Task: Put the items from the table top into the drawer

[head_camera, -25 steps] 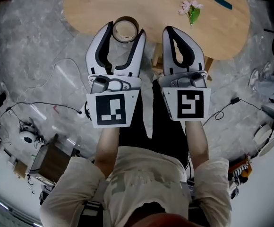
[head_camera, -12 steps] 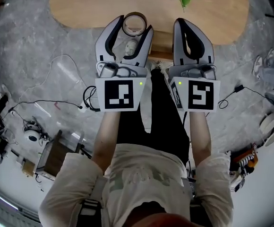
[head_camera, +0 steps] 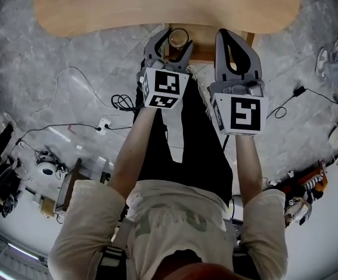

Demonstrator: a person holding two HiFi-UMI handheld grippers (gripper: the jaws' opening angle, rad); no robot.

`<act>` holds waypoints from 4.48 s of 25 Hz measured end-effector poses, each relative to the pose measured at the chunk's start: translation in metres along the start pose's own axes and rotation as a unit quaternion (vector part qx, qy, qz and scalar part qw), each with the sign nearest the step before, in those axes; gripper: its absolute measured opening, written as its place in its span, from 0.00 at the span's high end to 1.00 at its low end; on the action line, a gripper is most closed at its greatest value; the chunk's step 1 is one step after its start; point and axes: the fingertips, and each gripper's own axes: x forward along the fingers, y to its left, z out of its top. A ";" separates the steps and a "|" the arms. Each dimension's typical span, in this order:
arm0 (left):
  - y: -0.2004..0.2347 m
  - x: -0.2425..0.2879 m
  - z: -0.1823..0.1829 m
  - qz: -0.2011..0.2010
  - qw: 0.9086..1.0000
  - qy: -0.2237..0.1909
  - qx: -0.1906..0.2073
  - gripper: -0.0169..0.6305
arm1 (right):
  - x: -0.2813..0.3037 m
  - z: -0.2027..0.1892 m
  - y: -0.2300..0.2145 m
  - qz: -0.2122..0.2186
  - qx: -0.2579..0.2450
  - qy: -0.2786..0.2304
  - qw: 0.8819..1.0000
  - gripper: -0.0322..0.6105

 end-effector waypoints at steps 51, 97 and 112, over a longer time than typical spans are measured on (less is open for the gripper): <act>0.031 -0.018 0.124 0.047 0.986 -0.117 -0.110 0.74 | -0.004 0.009 -0.024 -0.004 0.042 -0.032 0.999 0.94; 0.066 0.194 0.070 0.102 0.956 0.086 -0.260 0.67 | -0.011 0.011 -0.091 -0.053 0.062 -0.042 0.996 0.94; 0.081 0.170 0.092 0.142 0.964 0.065 -0.217 0.91 | -0.012 0.013 -0.089 -0.047 0.058 -0.045 0.996 0.94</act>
